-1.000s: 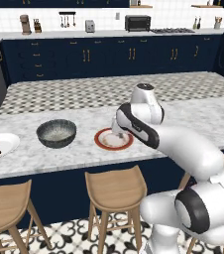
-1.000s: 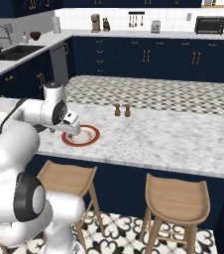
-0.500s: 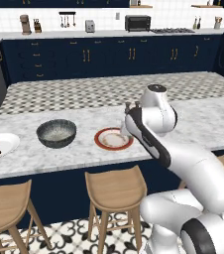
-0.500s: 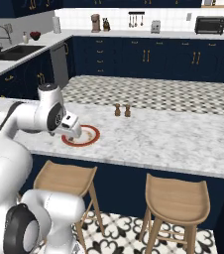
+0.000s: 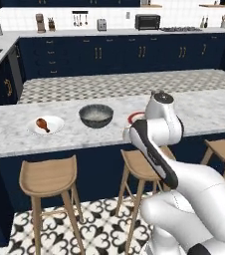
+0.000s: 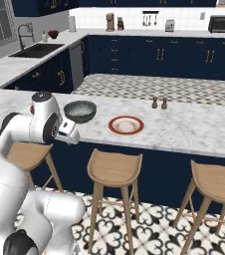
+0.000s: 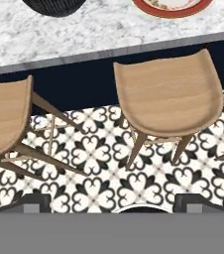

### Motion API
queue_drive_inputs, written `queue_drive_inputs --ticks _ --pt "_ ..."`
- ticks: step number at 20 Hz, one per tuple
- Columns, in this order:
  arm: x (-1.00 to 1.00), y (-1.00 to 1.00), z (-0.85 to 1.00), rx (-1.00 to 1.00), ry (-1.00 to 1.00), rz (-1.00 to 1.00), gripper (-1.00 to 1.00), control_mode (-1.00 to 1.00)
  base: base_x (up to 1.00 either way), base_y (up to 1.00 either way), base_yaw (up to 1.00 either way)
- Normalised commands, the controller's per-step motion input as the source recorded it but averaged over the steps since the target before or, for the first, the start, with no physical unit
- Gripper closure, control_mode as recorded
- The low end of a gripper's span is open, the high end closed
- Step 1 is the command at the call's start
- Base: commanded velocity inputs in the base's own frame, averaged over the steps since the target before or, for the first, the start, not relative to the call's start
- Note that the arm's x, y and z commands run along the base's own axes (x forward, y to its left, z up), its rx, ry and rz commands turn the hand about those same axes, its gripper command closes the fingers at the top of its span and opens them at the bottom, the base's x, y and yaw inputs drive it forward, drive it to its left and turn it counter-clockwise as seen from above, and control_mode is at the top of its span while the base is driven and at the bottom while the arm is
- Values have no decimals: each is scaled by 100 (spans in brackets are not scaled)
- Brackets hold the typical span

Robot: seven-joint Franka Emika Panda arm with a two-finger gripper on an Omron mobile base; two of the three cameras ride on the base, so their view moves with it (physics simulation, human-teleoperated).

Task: Pick the chicken drumstick and garlic from their plates and place them in the bowl. Then put the bowl in the fridge.

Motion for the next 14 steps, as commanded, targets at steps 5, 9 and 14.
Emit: queue_drive_inputs --ticks 5,9,14 --pt "0 0 0 0 0 0 -100 100 29 97 0" --pt "0 0 0 0 0 0 -100 100 99 46 0" --pt "0 0 0 0 0 0 -100 100 100 39 0"
